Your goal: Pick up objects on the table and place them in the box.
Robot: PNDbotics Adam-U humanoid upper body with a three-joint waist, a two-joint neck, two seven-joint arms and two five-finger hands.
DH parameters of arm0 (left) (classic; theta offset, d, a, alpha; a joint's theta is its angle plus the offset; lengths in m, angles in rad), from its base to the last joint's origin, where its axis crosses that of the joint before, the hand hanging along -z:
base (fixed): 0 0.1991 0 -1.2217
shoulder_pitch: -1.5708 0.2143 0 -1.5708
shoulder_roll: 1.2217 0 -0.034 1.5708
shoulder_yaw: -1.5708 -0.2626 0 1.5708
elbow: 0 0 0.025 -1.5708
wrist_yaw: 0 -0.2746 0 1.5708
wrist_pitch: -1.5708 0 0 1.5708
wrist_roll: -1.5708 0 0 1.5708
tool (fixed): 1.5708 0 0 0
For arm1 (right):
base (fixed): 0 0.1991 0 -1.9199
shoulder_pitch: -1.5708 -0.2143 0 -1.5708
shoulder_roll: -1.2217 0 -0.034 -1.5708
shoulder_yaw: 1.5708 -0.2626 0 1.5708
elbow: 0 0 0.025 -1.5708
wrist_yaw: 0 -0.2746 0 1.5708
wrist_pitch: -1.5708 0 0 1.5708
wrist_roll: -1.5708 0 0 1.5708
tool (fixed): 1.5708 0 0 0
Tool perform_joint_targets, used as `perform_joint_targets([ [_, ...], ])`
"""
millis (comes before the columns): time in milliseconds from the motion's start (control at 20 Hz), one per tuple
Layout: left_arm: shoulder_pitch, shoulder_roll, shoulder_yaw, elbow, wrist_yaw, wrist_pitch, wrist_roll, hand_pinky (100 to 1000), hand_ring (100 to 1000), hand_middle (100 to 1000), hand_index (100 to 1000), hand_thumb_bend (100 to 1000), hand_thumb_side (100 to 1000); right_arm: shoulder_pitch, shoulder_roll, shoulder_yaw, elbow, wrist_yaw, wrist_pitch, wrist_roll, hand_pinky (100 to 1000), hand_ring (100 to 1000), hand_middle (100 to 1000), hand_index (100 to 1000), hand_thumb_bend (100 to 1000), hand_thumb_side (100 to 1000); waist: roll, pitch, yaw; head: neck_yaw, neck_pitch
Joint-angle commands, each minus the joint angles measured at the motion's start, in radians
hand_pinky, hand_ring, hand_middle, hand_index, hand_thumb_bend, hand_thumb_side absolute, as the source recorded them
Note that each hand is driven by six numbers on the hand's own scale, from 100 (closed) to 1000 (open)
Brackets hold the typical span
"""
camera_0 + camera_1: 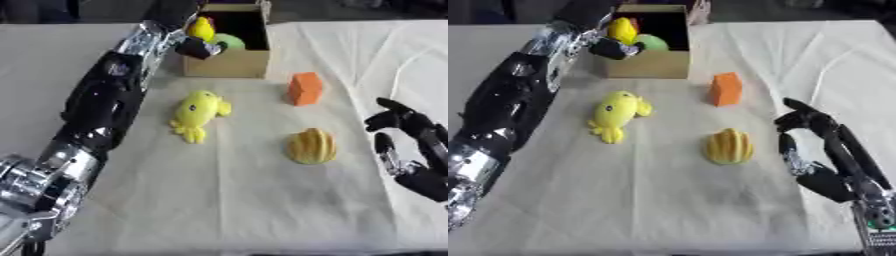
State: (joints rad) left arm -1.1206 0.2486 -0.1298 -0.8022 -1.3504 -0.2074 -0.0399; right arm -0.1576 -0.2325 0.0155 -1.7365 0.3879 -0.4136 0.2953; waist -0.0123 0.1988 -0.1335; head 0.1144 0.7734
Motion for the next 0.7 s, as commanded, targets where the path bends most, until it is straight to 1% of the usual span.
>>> perform_joint_targets([
  [50,-0.031,0.081,-0.054,-0.088,0.096,-0.153,-0.084,838,797,850,920,351,264,-0.007,-0.013,-0.01,-0.012,0.003,0.0,-0.001,777,682,678,956,100,636,-0.006,-0.018,0.004,-0.011,-0.003],
  [100,-0.029,0.114,-0.085,-0.112,0.155,-0.24,-0.152,837,792,840,912,352,274,-0.006,-0.015,-0.012,-0.012,0.003,0.001,-0.002,777,683,678,956,100,635,-0.004,-0.019,0.006,-0.015,-0.003],
  [150,-0.027,0.147,-0.112,-0.138,0.211,-0.308,-0.223,835,787,827,905,385,299,-0.006,-0.017,-0.013,-0.012,0.004,0.001,-0.003,777,683,678,956,100,634,-0.001,-0.019,0.008,-0.019,-0.003],
  [200,-0.022,0.183,-0.147,-0.169,0.262,-0.368,-0.297,833,789,833,905,431,325,-0.005,-0.02,-0.014,-0.012,0.006,0.001,-0.005,777,683,678,956,100,633,0.002,-0.02,0.01,-0.023,-0.003],
  [250,-0.018,0.215,-0.181,-0.199,0.305,-0.411,-0.366,834,798,847,910,489,357,-0.005,-0.022,-0.015,-0.013,0.006,0.001,-0.006,777,683,678,956,100,631,0.005,-0.021,0.012,-0.026,-0.003],
  [300,-0.01,0.243,-0.225,-0.225,0.336,-0.448,-0.435,834,801,853,913,504,365,-0.005,-0.025,-0.015,-0.013,0.008,0.002,-0.006,777,683,678,956,100,630,0.008,-0.022,0.013,-0.029,-0.003],
  [400,0.012,0.27,-0.294,-0.253,0.38,-0.495,-0.55,837,808,868,922,551,385,-0.006,-0.027,-0.015,-0.013,0.009,0.001,-0.007,777,683,678,956,100,630,0.011,-0.023,0.015,-0.031,-0.003],
  [450,0.023,0.275,-0.316,-0.264,0.39,-0.508,-0.591,842,817,882,928,590,395,-0.007,-0.027,-0.015,-0.013,0.009,0.001,-0.007,777,682,678,956,100,630,0.011,-0.023,0.015,-0.031,-0.003],
  [500,0.036,0.273,-0.333,-0.273,0.386,-0.514,-0.62,844,819,886,930,590,392,-0.008,-0.026,-0.014,-0.013,0.009,0.001,-0.007,777,682,678,956,100,630,0.01,-0.022,0.015,-0.033,-0.003],
  [600,0.059,0.252,-0.344,-0.268,0.37,-0.51,-0.641,853,830,905,938,589,385,-0.01,-0.025,-0.013,-0.013,0.007,0.0,-0.006,777,683,679,957,100,629,0.006,-0.022,0.013,-0.034,-0.003],
  [700,0.072,0.223,-0.34,-0.247,0.352,-0.502,-0.627,860,840,917,943,562,366,-0.009,-0.023,-0.013,-0.012,0.006,0.0,-0.006,777,683,679,957,100,628,0.001,-0.023,0.012,-0.031,-0.003],
])
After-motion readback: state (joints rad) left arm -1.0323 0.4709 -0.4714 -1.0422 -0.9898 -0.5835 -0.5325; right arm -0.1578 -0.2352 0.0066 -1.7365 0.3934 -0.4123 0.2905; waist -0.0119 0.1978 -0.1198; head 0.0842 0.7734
